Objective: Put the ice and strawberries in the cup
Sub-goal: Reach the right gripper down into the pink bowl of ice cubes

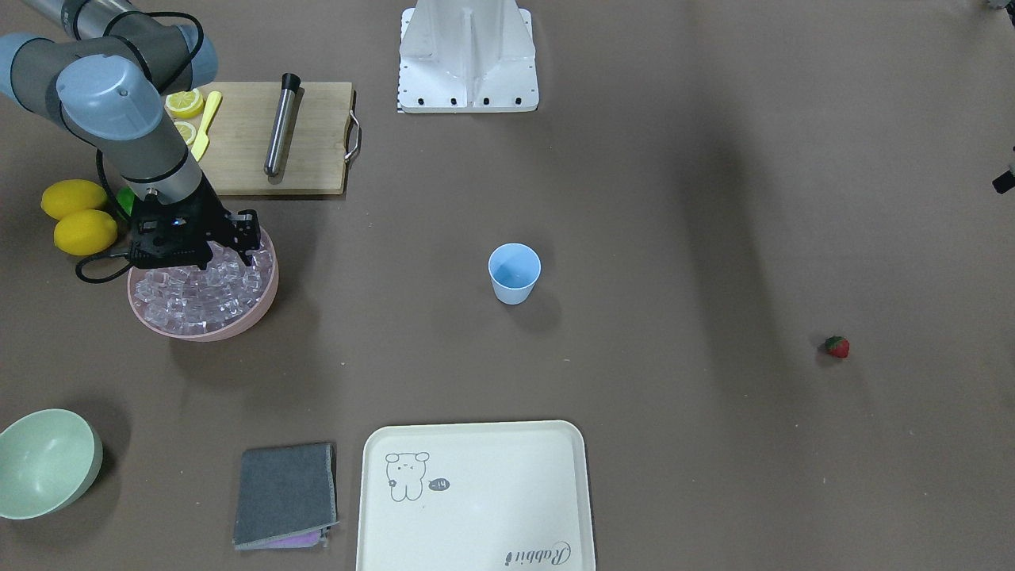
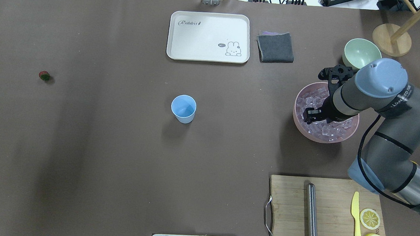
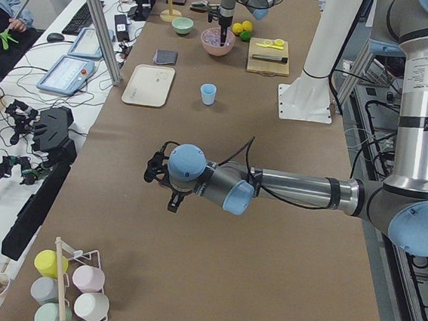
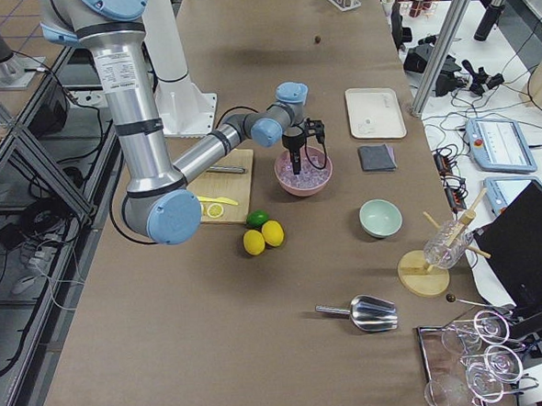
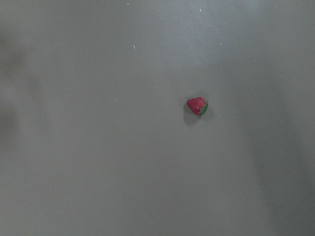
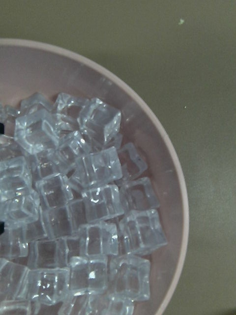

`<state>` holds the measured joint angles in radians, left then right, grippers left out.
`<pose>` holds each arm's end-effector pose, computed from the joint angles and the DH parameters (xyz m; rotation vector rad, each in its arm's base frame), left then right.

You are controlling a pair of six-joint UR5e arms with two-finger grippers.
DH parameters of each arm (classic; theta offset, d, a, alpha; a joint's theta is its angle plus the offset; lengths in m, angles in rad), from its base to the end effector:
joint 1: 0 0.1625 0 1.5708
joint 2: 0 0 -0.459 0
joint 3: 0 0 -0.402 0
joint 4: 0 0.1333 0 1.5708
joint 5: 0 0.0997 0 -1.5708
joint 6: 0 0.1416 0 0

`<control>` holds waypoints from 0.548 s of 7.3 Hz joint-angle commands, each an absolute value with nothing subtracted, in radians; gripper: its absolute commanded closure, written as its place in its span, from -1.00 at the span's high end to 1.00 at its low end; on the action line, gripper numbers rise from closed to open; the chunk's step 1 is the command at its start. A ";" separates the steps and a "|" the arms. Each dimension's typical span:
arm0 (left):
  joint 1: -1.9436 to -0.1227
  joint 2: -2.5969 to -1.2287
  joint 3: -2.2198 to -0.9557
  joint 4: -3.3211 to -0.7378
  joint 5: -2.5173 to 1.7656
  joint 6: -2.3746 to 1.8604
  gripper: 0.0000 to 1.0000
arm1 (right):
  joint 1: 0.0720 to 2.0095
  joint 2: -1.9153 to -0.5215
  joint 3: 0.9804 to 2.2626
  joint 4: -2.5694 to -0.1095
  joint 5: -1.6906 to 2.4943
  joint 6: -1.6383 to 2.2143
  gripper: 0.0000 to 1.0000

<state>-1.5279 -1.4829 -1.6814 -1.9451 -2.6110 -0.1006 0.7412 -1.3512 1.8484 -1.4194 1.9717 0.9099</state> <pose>0.0095 -0.4813 0.6381 0.2856 1.0483 0.1545 -0.3984 -0.4705 0.4624 0.1171 -0.7378 -0.0535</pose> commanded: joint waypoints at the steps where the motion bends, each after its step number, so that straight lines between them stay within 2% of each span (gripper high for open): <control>1: -1.528 -1.483 -1.680 -1.945 -2.611 -0.101 0.97 | 0.739 -1.348 1.836 -1.420 1.962 0.882 0.13; 4: -1.528 -1.485 -1.681 -1.945 -2.611 -0.101 0.97 | 0.739 -1.347 1.833 -1.420 1.962 0.864 -0.12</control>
<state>-1.5279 -1.4838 -1.6811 -1.9451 -2.6108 -0.1012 0.7395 -1.3481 1.8330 -1.4201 1.9616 0.8669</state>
